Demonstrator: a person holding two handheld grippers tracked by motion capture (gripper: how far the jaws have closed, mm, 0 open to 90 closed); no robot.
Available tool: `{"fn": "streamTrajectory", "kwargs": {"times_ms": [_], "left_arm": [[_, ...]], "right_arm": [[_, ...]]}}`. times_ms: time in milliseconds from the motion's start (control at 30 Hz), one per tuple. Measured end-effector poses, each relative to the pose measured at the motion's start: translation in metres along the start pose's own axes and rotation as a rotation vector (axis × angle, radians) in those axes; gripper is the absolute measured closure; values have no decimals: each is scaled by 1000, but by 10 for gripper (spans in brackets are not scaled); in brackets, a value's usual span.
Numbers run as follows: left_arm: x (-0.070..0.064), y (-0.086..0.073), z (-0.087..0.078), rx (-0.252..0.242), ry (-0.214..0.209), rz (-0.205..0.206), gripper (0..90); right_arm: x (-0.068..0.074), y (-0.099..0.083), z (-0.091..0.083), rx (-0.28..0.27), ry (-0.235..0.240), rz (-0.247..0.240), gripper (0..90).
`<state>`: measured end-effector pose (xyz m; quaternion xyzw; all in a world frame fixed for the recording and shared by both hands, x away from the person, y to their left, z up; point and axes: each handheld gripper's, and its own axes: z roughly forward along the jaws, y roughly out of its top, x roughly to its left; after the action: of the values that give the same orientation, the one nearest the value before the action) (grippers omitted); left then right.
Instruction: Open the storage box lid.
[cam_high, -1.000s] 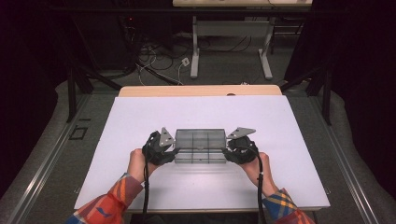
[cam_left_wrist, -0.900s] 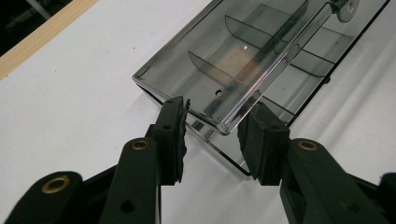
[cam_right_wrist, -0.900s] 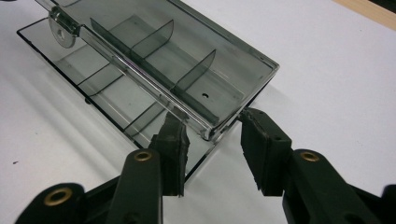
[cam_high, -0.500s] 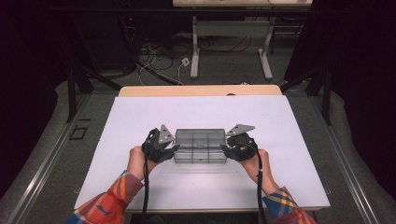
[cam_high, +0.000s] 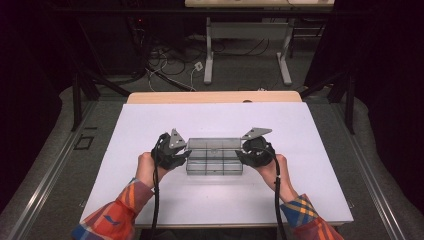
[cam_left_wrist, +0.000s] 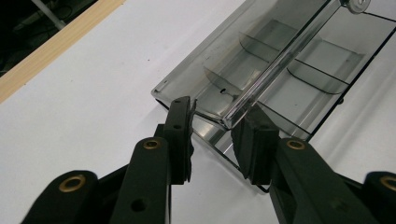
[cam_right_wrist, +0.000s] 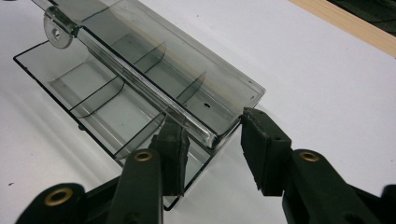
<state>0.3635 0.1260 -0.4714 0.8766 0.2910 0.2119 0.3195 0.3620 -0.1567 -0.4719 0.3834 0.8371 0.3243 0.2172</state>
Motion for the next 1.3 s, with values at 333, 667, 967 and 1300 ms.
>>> {"fn": "streamTrajectory", "kwargs": {"times_ms": [333, 667, 967, 1300], "left_arm": [[6, 9, -1, 21, -11, -23, 694], [13, 14, 1, 27, -27, -21, 689], [17, 18, 7, 45, -28, -16, 690], [25, 23, 9, 57, -34, -18, 719]], "right_arm": [[-6, 13, 0, 24, 8, -9, 625], [-11, 18, 2, 37, 21, -15, 636], [-13, 21, 6, 50, 20, -8, 639], [-18, 27, 10, 46, 18, -2, 651]]}}
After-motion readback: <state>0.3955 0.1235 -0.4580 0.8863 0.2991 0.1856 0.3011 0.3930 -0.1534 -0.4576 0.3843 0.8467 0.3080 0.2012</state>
